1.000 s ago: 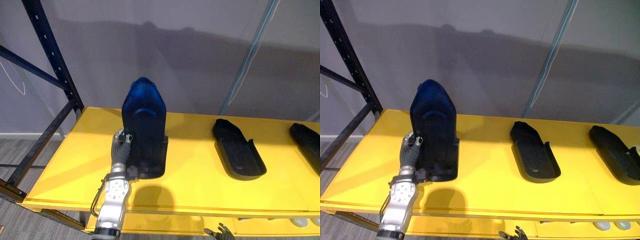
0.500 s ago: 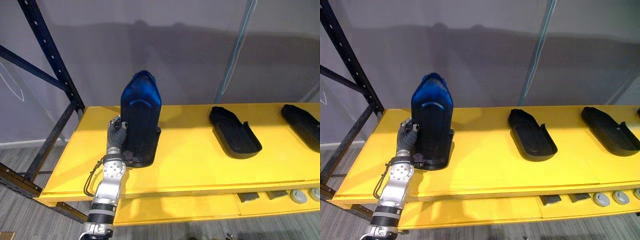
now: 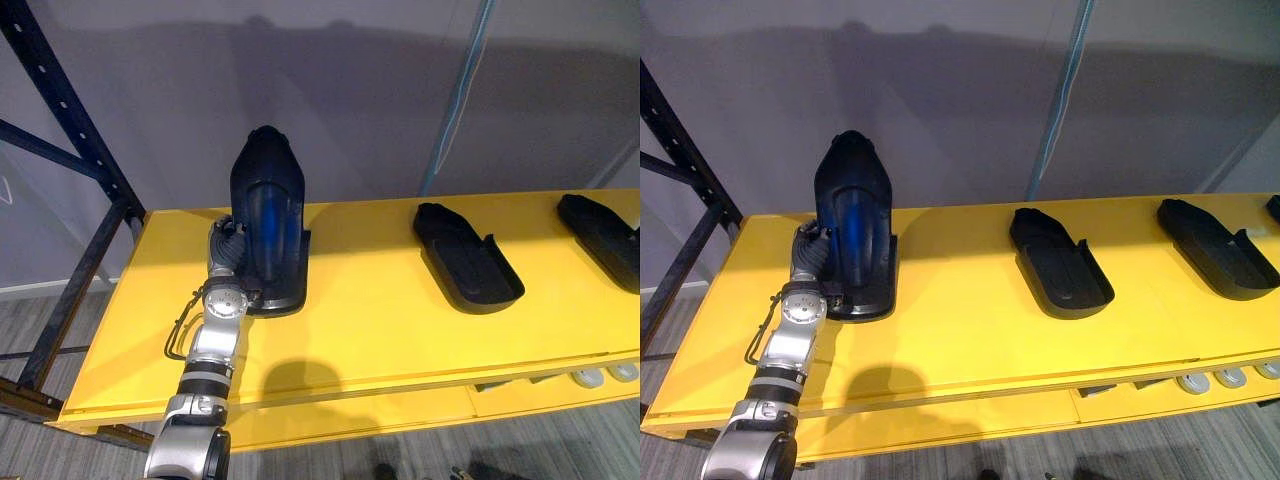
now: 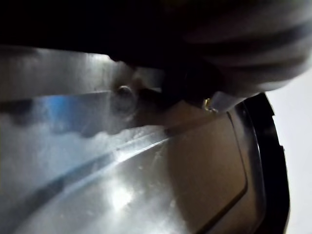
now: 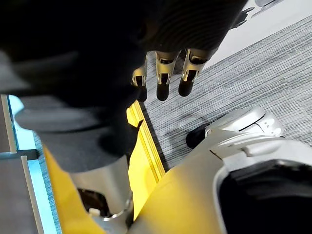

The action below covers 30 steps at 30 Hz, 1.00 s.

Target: Walk over and take plastic housings, then place them on the shelf

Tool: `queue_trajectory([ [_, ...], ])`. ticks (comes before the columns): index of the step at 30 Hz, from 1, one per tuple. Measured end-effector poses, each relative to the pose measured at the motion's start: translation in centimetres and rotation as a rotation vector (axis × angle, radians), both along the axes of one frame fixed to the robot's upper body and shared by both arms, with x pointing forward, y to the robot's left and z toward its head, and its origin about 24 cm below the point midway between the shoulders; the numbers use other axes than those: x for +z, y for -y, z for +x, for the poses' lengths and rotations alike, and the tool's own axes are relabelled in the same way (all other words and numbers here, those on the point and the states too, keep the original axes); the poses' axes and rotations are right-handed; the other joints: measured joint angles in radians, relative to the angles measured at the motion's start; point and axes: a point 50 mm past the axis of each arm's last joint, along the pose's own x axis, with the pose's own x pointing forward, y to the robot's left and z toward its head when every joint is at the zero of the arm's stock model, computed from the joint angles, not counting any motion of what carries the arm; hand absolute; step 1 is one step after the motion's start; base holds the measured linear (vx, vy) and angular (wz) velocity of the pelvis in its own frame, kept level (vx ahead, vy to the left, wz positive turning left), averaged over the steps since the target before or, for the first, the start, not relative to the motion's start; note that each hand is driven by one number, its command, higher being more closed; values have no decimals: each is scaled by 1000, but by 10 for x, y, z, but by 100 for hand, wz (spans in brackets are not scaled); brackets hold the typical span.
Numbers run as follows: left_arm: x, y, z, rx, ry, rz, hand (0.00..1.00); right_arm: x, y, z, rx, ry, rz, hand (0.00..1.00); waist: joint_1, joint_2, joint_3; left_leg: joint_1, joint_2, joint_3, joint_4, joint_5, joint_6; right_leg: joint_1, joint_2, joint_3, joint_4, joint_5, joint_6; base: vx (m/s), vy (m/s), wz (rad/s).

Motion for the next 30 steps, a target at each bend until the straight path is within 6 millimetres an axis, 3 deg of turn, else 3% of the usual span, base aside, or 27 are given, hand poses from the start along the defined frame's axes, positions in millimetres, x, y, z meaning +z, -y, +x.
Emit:
queue_trajectory([
  [10, -28, 1, 0, -12, -159, -62, 100, 0, -2, 4, 2, 7, 6, 0, 1, -11, 29, -2, 0, -2, 6, -9, 1, 1, 0, -2, 0, -1, -1, -30, 0, 0],
  [21, -28, 33, -10, -140, -129, 25, 100, 0, -4, 6, 23, 10, 8, 0, 4, -14, 31, -5, 1, -9, 8, -12, 2, 5, 1, -5, -4, -1, 1, -13, 1, 0],
  [30, -32, 35, -15, -149, -136, 44, 100, 0, -4, 6, 24, 9, 8, 0, 4, -20, 33, 6, 2, -11, 11, -13, 4, 21, 1, -11, -5, -1, 0, 0, 0, 1],
])
